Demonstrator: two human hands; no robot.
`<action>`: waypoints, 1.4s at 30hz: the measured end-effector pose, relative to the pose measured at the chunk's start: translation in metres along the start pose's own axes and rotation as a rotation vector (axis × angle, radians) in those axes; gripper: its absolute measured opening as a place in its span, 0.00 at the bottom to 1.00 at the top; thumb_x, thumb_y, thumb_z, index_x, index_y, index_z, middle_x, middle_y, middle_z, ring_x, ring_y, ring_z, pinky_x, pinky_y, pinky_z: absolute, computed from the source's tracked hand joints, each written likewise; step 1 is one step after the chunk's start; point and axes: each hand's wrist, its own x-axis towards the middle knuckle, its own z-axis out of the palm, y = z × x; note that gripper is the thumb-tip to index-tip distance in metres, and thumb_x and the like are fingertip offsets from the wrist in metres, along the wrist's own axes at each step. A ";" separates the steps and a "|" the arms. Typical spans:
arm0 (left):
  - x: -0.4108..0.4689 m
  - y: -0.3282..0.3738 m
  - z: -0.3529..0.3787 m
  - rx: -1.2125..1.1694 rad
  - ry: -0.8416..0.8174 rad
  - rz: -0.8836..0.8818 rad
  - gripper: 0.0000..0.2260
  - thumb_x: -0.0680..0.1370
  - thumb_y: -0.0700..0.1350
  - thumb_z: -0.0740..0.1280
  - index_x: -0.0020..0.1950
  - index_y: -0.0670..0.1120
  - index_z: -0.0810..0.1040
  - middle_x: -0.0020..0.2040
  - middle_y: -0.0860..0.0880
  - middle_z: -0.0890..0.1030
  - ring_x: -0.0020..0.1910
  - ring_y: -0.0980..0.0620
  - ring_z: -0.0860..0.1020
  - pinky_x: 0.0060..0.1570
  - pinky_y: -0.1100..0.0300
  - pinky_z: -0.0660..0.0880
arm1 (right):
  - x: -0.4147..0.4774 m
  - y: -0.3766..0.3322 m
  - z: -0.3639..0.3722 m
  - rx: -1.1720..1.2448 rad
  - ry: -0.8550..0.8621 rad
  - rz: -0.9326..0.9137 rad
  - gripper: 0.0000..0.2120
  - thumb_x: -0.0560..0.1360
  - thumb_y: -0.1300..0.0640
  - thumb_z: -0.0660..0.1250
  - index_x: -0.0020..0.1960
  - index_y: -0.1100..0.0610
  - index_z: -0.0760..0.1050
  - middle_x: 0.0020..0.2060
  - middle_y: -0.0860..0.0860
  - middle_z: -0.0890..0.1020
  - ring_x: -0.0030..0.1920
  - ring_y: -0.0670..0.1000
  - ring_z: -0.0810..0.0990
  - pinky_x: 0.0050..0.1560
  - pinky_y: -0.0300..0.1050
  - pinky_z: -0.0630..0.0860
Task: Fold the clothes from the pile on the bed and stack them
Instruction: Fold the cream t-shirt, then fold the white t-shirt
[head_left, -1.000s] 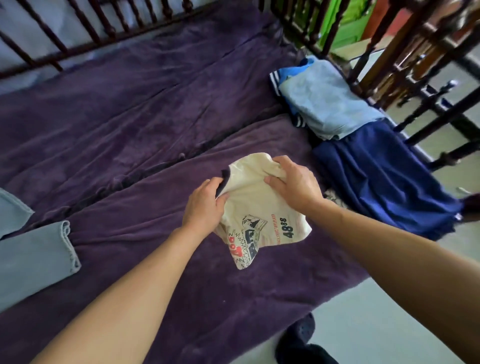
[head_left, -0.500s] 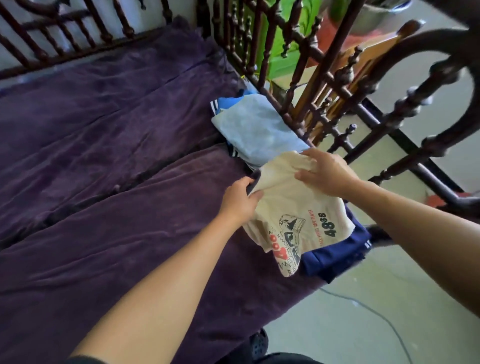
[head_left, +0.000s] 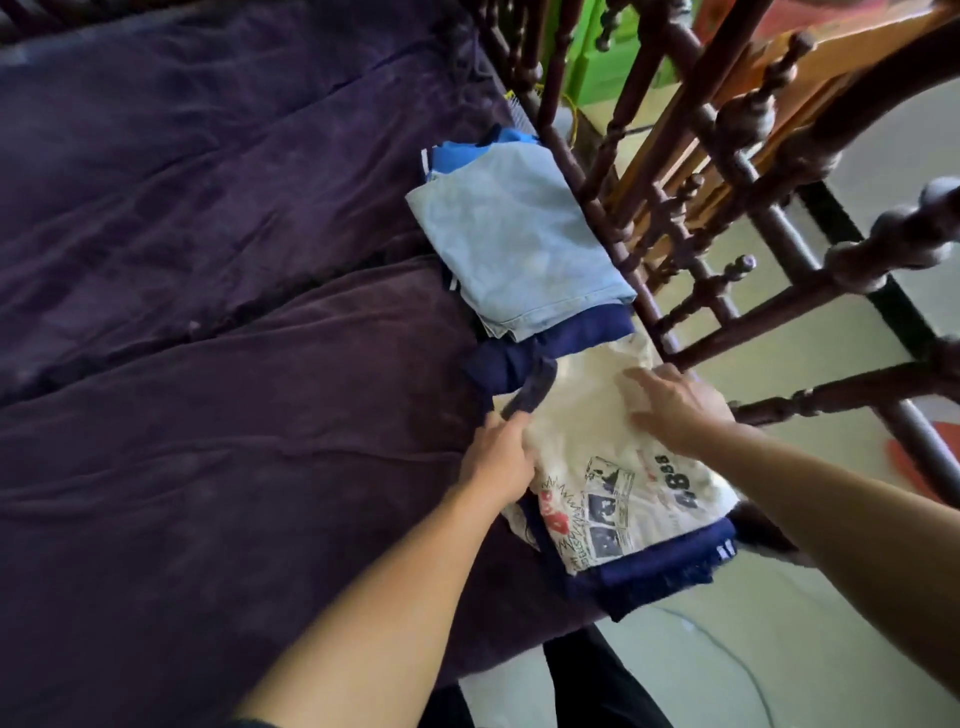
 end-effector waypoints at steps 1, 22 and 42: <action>0.000 -0.003 0.007 0.014 -0.008 -0.026 0.19 0.78 0.45 0.63 0.69 0.51 0.69 0.61 0.43 0.69 0.59 0.41 0.73 0.58 0.48 0.71 | 0.006 0.002 0.008 -0.023 -0.023 -0.032 0.28 0.75 0.46 0.66 0.72 0.43 0.62 0.66 0.53 0.68 0.63 0.56 0.71 0.55 0.49 0.74; -0.260 -0.126 -0.092 -0.127 0.585 -0.666 0.15 0.78 0.47 0.64 0.64 0.48 0.75 0.62 0.46 0.75 0.60 0.46 0.75 0.62 0.52 0.71 | -0.065 -0.265 -0.085 -0.390 0.164 -0.839 0.17 0.77 0.46 0.62 0.63 0.52 0.74 0.60 0.54 0.76 0.59 0.58 0.77 0.53 0.50 0.73; -0.649 -0.382 -0.103 -0.261 0.840 -1.010 0.16 0.80 0.46 0.62 0.66 0.44 0.72 0.64 0.42 0.73 0.64 0.43 0.71 0.61 0.58 0.66 | -0.373 -0.657 0.027 -0.434 0.162 -1.262 0.17 0.76 0.43 0.63 0.62 0.47 0.75 0.60 0.52 0.79 0.60 0.57 0.77 0.56 0.49 0.73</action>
